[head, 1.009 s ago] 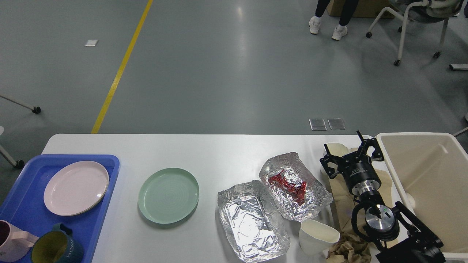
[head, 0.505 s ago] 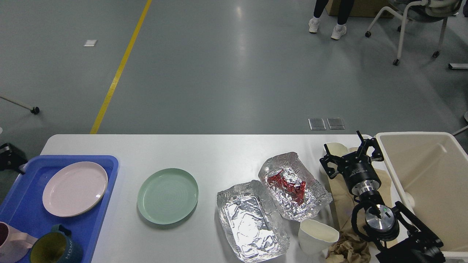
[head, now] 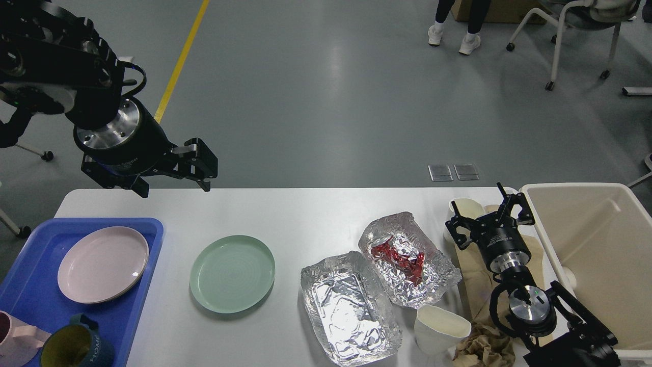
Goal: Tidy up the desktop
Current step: 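Move the left gripper to the edge of the pale green plate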
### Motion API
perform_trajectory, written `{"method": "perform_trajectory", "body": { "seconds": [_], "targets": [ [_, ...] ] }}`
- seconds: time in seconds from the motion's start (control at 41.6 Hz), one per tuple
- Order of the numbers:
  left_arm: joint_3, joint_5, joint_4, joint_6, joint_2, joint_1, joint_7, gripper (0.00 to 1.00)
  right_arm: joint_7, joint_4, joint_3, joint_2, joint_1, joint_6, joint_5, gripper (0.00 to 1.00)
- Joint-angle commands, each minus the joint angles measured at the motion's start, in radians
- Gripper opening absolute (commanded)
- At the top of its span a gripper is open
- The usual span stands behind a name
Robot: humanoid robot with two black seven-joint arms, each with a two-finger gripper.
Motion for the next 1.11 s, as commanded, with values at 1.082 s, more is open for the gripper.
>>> {"method": "perform_trajectory", "body": {
  "seconds": [1.082],
  "targets": [
    [-0.08, -0.368, 0.185, 0.361, -0.046, 0.681, 0.066, 0.9, 0.0, 0.002, 0.0, 0.0, 0.0, -0.001, 0.0, 1.0]
  ]
}}
